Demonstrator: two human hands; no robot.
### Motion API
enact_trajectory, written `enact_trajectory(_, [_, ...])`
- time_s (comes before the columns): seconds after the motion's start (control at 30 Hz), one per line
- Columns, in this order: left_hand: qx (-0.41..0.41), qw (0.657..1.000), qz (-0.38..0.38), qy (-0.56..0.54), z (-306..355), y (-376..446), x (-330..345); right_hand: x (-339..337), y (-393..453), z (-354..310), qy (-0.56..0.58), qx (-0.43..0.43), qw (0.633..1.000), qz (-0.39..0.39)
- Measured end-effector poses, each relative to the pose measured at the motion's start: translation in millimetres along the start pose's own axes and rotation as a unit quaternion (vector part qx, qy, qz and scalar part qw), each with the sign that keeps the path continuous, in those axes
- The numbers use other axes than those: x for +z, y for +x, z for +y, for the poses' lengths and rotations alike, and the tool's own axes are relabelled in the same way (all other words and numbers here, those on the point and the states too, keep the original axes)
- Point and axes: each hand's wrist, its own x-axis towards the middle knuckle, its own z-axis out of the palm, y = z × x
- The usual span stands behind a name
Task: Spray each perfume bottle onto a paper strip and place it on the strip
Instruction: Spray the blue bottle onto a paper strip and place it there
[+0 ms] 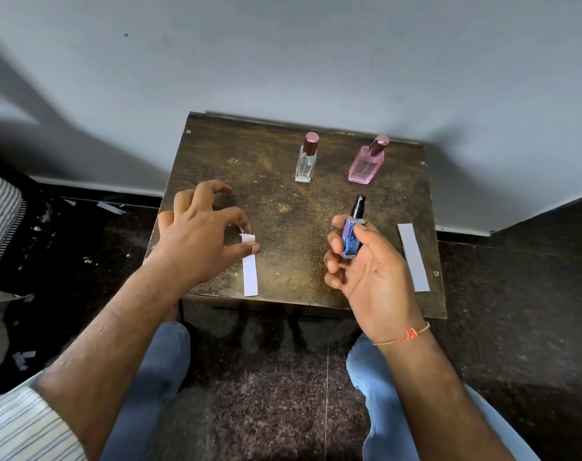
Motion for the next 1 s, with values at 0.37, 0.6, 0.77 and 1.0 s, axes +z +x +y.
enact_trajectory(0.37, [0.134,0.931,0.076,-0.331,17.3,-5.6,1.5,4.5,0.3,7.2,-0.155,-0.074,0.982,0.075])
enact_trajectory(0.6, [0.149,0.881,-0.062,-0.446,30.0,-6.8,15.8,6.6,-2.9,9.1,-0.284,-0.131,0.948,0.054])
enact_trajectory(0.77, [0.135,0.873,-0.116,-0.455,32.5,-8.3,17.5,6.5,-2.1,8.6,-0.281,-0.148,0.947,0.045])
enact_trajectory(1.0, [0.085,0.881,-0.16,-0.437,33.4,-10.6,19.6,2.4,2.4,11.3,-0.212,-0.111,0.965,0.112])
